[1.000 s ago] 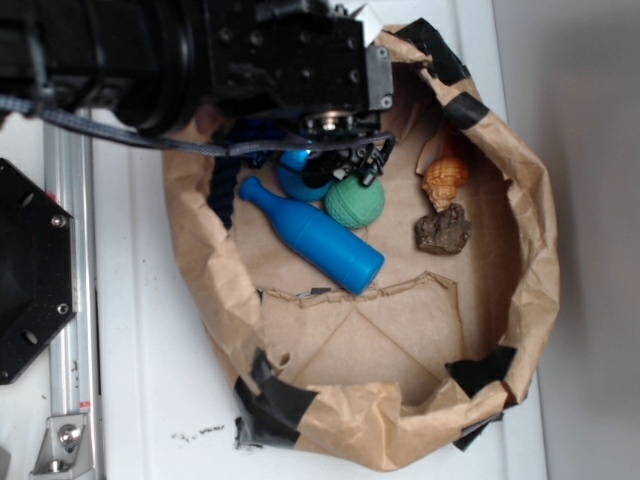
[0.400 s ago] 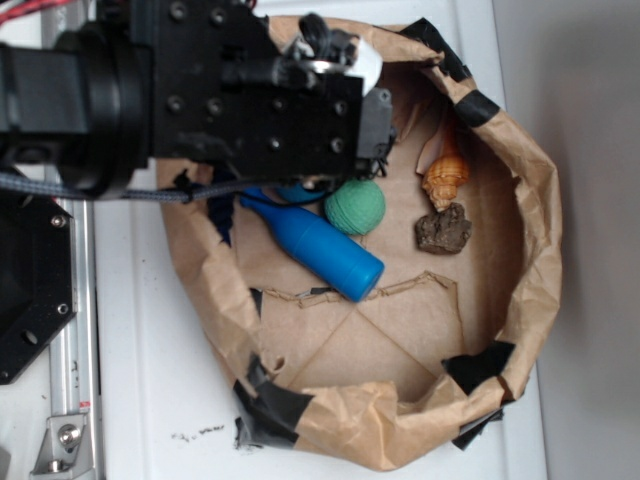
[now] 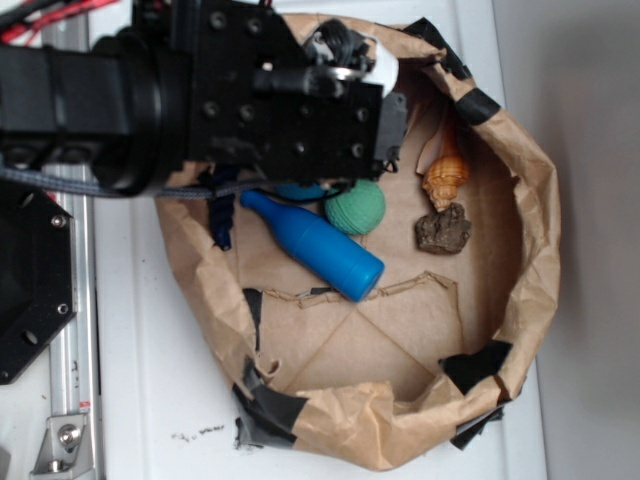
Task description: Grab the blue rope.
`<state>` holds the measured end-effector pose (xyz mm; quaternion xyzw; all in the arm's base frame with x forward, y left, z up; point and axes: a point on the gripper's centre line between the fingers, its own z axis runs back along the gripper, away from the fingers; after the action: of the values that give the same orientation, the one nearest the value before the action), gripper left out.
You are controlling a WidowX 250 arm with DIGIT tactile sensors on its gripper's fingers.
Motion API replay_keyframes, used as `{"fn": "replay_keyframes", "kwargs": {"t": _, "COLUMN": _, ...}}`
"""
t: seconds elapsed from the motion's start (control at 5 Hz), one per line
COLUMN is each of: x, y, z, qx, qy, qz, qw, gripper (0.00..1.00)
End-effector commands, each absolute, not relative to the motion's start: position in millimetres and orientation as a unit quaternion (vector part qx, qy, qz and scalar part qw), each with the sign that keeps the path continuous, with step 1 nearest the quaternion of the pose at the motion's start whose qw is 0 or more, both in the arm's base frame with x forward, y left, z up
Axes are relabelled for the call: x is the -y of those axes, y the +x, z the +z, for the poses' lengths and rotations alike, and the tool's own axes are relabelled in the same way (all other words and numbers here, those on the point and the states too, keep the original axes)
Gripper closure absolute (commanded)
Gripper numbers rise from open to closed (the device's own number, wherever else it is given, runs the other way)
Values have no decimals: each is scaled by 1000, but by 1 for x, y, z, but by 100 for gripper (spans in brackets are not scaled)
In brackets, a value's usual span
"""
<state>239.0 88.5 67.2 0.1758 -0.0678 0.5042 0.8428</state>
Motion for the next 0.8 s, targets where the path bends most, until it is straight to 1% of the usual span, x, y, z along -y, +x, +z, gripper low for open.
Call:
{"fn": "replay_keyframes", "kwargs": {"t": 0.0, "x": -92, "y": 223, "z": 66, "qx": 76, "qy": 146, "qz": 512, "qw": 843, "gripper": 0}}
{"fn": "replay_keyframes", "kwargs": {"t": 0.2, "x": -90, "y": 226, "z": 56, "qx": 63, "qy": 134, "qz": 511, "qw": 847, "gripper": 0}}
{"fn": "replay_keyframes", "kwargs": {"t": 0.4, "x": -96, "y": 214, "z": 29, "qx": 14, "qy": 95, "qz": 537, "qw": 838, "gripper": 0}}
{"fn": "replay_keyframes", "kwargs": {"t": 0.6, "x": -101, "y": 192, "z": 12, "qx": -29, "qy": 60, "qz": 576, "qw": 815, "gripper": 0}}
